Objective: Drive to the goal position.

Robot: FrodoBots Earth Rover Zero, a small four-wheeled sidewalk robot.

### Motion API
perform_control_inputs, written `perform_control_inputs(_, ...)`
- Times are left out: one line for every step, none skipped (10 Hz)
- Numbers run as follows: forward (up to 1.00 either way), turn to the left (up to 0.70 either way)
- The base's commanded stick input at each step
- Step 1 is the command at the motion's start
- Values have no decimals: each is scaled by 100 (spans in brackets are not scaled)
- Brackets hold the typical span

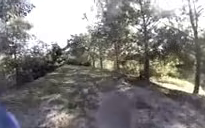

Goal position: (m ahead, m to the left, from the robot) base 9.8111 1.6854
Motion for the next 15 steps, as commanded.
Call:
perform_control_inputs(70, 0)
perform_control_inputs(70, 0)
perform_control_inputs(70, 0)
perform_control_inputs(70, 0)
perform_control_inputs(70, 0)
perform_control_inputs(70, 0)
perform_control_inputs(70, 0)
perform_control_inputs(70, 0)
perform_control_inputs(70, 0)
perform_control_inputs(70, 0)
perform_control_inputs(70, 0)
perform_control_inputs(70, 0)
perform_control_inputs(70, 0)
perform_control_inputs(70, 0)
perform_control_inputs(70, 0)
